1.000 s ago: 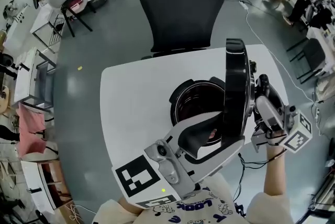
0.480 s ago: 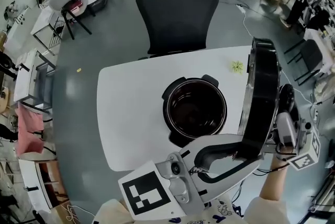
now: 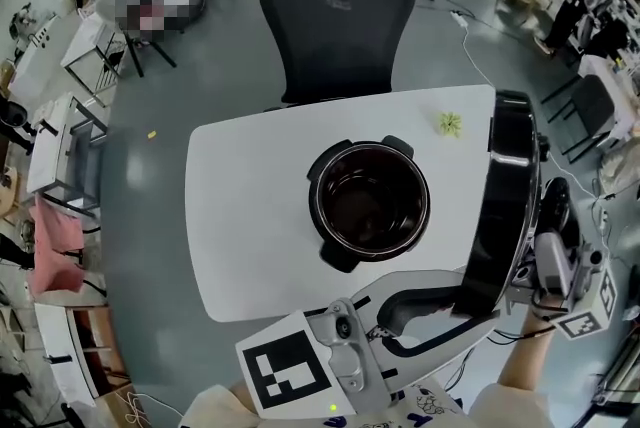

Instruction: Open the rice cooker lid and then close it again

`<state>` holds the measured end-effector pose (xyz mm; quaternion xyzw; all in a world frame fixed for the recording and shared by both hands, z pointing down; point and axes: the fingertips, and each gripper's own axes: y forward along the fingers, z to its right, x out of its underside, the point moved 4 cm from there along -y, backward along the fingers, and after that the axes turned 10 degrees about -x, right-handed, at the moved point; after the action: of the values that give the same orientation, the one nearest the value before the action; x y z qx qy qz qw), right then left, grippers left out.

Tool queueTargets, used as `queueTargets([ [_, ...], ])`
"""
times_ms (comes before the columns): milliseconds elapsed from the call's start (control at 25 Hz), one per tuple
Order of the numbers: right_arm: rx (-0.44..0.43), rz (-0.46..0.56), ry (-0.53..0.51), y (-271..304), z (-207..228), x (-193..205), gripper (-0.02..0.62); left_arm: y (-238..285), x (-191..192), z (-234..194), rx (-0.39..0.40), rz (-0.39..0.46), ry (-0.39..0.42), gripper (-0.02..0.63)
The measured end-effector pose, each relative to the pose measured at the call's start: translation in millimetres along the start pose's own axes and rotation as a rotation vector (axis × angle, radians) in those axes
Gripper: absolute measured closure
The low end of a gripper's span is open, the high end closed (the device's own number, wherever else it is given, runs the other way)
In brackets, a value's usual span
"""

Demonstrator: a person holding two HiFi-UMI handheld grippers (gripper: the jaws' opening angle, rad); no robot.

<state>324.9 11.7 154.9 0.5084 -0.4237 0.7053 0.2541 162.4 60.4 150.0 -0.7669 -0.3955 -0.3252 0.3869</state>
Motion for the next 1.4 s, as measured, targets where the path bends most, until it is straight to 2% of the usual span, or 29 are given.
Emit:
queueTargets([
  [240,0.018,-0.042,-0.004,2,-15,4,0.301,-14,1,6,0.006,-0.029,-0.032,0.499],
  [640,-0.033,-0.147,0.064,26,-14,27,0.302,-38,5,-8,-0.064,-0.026,-0.094,0.500],
  [840,-0.094,-0.253,0.081,45,-7,43,0.302,-50,15,-23,-0.121,-0.033,-0.146,0.500],
  [1400,-0.334,-0.559,0.164,105,34,110,0.302,-70,40,-83,-0.289,-0.031,-0.315,0.505],
])
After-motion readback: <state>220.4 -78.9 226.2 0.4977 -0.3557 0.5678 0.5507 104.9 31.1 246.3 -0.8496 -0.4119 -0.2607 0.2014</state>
